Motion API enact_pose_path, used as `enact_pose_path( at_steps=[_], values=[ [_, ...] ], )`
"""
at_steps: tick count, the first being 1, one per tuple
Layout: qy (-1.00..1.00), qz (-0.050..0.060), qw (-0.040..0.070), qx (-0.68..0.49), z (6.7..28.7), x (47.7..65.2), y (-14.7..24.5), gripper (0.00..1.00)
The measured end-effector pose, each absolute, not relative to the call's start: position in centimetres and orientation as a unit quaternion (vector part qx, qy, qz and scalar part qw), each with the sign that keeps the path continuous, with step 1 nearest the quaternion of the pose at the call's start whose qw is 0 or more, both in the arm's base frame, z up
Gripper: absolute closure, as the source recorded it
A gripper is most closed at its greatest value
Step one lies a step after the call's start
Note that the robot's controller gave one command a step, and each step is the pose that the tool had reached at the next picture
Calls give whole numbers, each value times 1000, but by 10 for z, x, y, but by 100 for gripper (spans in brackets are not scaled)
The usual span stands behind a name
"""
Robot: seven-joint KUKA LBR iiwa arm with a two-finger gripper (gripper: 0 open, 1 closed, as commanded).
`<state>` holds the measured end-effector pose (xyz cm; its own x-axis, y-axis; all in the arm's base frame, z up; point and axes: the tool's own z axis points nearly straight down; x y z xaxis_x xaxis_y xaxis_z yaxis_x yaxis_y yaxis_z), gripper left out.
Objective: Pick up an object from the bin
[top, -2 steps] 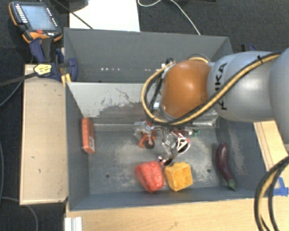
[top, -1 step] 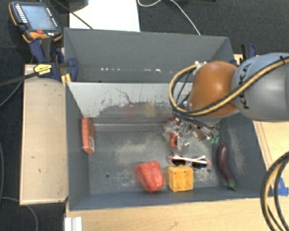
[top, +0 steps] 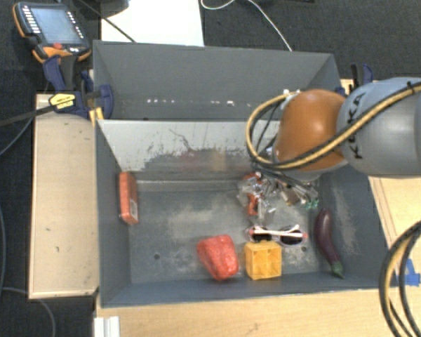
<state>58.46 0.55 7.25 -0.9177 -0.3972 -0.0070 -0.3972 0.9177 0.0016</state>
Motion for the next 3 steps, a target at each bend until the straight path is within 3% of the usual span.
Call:
enact_pose_path(
  at_steps=[1,3],
  values=[
    [979,2,3,-203,74,584,6,100],
    [979,3,0,-202,102,582,6,100]
  ],
)
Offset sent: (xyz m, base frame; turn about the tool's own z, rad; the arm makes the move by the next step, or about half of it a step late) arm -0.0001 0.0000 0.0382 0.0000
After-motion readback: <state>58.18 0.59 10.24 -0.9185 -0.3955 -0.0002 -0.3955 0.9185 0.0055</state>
